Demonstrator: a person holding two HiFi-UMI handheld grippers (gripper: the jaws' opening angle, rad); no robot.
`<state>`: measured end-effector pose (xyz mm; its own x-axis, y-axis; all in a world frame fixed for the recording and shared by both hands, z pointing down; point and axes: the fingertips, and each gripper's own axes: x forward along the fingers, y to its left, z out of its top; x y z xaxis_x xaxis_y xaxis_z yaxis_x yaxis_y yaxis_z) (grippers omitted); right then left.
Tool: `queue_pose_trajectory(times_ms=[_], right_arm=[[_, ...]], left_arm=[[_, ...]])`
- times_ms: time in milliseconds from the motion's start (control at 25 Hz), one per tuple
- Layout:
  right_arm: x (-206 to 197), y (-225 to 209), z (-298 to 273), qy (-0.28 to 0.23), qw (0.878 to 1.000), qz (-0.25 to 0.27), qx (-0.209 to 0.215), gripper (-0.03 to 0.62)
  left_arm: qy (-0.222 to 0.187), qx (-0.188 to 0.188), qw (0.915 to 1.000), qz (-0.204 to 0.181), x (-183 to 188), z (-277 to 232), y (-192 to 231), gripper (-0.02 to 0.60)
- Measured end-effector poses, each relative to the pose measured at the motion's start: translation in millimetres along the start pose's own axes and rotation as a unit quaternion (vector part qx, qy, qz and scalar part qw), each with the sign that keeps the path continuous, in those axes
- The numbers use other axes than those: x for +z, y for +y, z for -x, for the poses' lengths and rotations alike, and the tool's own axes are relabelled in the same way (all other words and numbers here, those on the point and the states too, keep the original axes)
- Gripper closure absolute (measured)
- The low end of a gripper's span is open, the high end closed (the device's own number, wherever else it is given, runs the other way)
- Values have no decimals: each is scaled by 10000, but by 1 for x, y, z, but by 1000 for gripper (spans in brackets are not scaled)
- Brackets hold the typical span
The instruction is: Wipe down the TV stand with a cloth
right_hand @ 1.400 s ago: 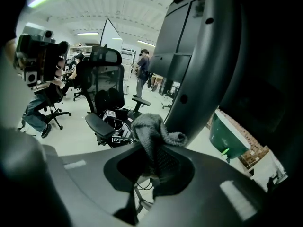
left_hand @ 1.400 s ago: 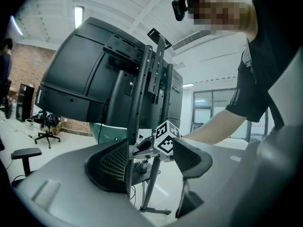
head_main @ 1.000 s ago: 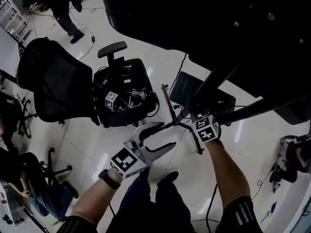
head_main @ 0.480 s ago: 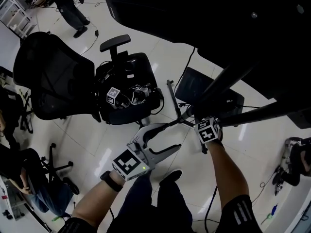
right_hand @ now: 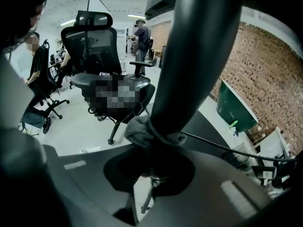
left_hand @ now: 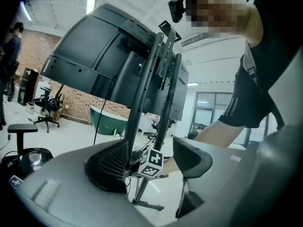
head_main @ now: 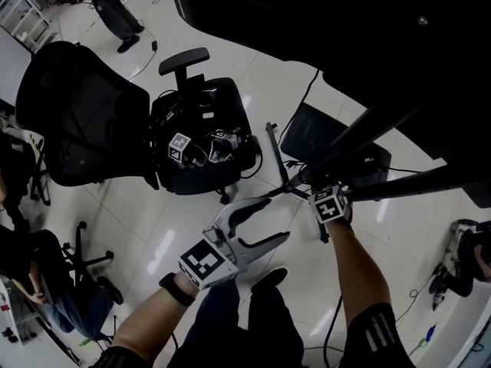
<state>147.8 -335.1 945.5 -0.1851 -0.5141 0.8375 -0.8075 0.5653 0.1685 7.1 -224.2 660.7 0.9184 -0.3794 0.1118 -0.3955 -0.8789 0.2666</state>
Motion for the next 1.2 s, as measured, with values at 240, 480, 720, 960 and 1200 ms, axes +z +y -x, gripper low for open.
queue_pose_trajectory(times_ms=[240, 480, 720, 960, 1200], right_arm=[[-8, 3, -12, 156, 9998, -136, -7, 562], [-15, 7, -23, 262, 9994, -237, -33, 562], [-12, 15, -30, 118, 9992, -394, -3, 562], [-7, 24, -22, 57, 9984, -554, 67, 562], [-6, 40, 11, -38, 9963, -838, 202, 562]], left_arm=[[66, -107, 9998, -137, 4, -1, -1, 264], [27, -105, 9999, -113, 4, -2, -1, 264], [54, -128, 9997, -184, 6, 1, 0, 264], [22, -84, 9999, -138, 2, 6, 1, 263], [52, -84, 9999, -125, 1, 12, -1, 264]])
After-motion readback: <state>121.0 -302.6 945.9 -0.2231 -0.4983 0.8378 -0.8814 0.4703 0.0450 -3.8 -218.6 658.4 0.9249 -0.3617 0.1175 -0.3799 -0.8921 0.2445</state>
